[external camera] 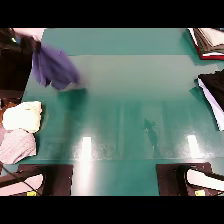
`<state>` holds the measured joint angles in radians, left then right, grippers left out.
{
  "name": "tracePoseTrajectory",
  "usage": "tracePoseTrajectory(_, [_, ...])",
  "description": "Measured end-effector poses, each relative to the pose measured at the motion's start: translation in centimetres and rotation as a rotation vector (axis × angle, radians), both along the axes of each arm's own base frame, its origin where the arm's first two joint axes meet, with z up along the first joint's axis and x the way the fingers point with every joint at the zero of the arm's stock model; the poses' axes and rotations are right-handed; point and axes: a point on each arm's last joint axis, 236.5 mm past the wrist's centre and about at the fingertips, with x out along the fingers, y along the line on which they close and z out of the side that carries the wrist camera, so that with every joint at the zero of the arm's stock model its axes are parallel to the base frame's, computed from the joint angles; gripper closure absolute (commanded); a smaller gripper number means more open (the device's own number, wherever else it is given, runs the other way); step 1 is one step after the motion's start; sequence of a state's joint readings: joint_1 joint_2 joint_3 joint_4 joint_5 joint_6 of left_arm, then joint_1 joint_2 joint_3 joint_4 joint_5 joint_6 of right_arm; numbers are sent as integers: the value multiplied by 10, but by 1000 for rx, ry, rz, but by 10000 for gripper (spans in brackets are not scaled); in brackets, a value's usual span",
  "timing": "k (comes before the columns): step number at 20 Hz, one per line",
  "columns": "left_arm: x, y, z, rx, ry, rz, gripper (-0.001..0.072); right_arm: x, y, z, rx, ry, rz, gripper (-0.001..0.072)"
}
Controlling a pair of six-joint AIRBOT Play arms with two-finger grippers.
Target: Fold the shirts.
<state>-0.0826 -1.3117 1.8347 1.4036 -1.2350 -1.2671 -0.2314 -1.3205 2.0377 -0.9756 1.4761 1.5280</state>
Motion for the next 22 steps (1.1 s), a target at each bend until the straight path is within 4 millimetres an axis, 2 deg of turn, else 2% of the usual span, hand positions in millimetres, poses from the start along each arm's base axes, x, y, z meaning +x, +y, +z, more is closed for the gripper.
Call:
tracePoseTrajectory(1, [-18,-28,27,-41,-46,-95,682,2,3,8,19,-29,2,690])
tracePoseTrajectory(3, [-55,-78,66,-119,-114,-280,682,5,8,17,54,-64,5,691])
tracePoseTrajectory(5, [-85,-119,85,-176,-140,-435,682,6,12,20,79,-76,12,691])
tracePoseTrajectory(7, [-101,-147,85,-205,-127,-536,682,6,15,20,94,-78,19,690])
tracePoseTrajectory(10, [-103,-180,51,-225,-23,-630,681,5,18,20,106,-74,28,690])
tracePoseTrajectory(11, [-98,-189,32,-228,25,-643,640,3,19,19,106,-67,33,691])
tracePoseTrajectory(13, [-86,-198,-1,-235,113,-640,138,1,21,16,106,-52,43,690])
tracePoseTrajectory(15, [-71,-194,-30,-240,197,-583,124,-1,22,13,104,-39,51,691])
tracePoseTrajectory(18, [-59,-168,-57,-246,305,-487,125,-4,23,11,101,-26,58,690])
tracePoseTrajectory(20, [-58,-147,-83,-259,408,-421,124,-4,23,10,100,-22,59,691])
tracePoseTrajectory(22, [-70,-136,-122,-283,553,-378,124,-5,23,9,99,-19,61,691])
